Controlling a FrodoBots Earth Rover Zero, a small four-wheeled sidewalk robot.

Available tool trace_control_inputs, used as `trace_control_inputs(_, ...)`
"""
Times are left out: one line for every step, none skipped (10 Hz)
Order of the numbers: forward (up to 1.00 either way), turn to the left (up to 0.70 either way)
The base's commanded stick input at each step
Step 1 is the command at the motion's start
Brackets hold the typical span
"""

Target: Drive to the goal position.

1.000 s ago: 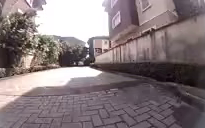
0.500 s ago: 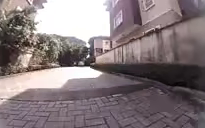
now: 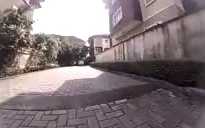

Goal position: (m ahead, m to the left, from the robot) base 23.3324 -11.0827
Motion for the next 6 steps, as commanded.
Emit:
trace_control_inputs(0.69,0.03)
trace_control_inputs(0.69,0.03)
trace_control_inputs(0.69,0.03)
trace_control_inputs(0.69,0.03)
trace_control_inputs(0.69,0.03)
trace_control_inputs(0.69,0.03)
